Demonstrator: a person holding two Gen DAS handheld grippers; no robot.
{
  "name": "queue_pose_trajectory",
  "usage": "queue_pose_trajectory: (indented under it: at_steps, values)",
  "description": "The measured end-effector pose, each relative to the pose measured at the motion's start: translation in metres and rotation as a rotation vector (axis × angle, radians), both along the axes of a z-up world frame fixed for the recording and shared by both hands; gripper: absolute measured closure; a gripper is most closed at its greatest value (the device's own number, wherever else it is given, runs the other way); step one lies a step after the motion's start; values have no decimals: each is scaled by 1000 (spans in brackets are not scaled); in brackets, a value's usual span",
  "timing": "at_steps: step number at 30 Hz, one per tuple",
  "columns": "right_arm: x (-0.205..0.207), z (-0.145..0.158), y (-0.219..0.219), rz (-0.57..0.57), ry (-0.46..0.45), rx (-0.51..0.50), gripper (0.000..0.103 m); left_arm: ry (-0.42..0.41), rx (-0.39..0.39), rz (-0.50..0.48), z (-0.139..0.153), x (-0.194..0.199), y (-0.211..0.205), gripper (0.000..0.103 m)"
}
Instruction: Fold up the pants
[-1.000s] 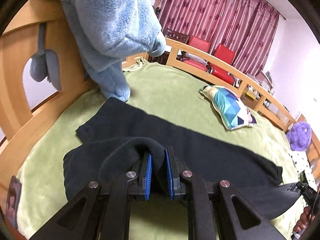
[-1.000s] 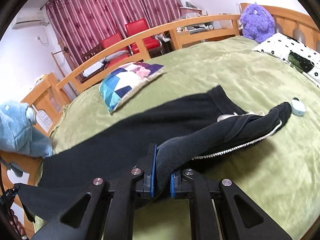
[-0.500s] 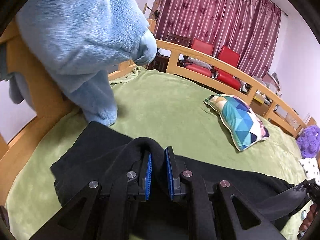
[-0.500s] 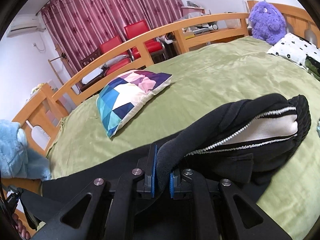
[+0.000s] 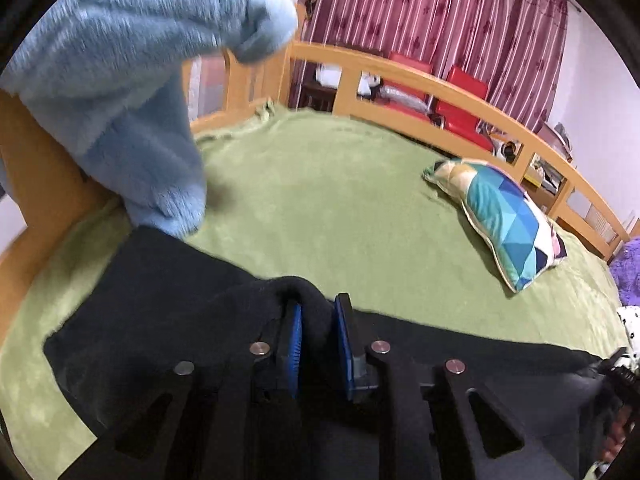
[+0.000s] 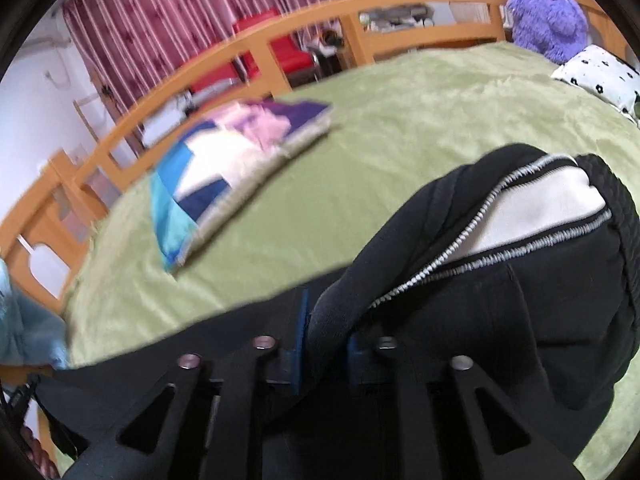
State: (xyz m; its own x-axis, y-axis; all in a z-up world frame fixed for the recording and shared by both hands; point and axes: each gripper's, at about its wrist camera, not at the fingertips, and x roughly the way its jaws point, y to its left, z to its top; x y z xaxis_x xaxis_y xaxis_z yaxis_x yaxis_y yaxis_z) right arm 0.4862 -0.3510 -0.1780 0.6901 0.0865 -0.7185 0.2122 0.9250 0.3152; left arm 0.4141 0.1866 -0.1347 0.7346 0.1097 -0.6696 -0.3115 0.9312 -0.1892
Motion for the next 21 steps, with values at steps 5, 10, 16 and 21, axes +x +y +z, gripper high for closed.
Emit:
queue_pose_trajectory:
  at_steps: [5, 10, 16, 21]
  values:
    - [-29, 4, 14, 63, 8, -110, 56, 7, -4, 25, 8, -18, -1, 40]
    - [-80, 2, 19, 121, 64, -212, 54, 1, -55, 23, 18, -63, -2, 39]
    - [-136, 2, 4, 122, 117, -191, 53, 91, -97, 35, -5, -117, -9, 39]
    - [-179, -9, -10, 100, 122, -215, 47, 160, -55, 34, -23, -144, -21, 39]
